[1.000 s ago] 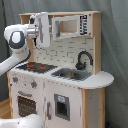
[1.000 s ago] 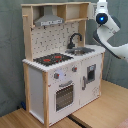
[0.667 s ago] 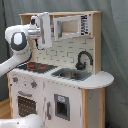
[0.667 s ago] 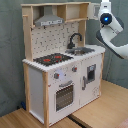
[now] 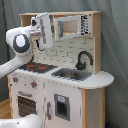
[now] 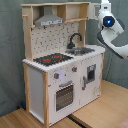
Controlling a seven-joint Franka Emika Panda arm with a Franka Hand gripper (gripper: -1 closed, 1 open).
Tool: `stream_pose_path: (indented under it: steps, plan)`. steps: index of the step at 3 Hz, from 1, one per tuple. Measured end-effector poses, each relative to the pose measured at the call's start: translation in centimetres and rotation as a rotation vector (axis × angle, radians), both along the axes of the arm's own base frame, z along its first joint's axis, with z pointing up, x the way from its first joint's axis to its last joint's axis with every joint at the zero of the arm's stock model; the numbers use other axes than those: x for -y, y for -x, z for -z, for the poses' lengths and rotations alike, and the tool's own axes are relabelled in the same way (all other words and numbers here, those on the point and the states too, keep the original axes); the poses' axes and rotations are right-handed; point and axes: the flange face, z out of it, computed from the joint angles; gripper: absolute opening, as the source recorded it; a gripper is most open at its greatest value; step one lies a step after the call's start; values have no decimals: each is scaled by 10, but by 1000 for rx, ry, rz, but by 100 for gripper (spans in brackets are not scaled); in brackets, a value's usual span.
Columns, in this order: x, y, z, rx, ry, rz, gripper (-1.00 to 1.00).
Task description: Play with the kitchen
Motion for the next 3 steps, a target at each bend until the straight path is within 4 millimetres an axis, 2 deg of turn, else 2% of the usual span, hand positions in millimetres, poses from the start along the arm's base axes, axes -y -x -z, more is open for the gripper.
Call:
stream_pose_path:
  steps: [1, 2, 3]
  plan:
    - [-1, -1, 1, -1, 2, -3, 100]
    - [-11, -1, 4, -2, 16, -29, 100]
    - [-52, 12, 16, -25, 46, -141, 100]
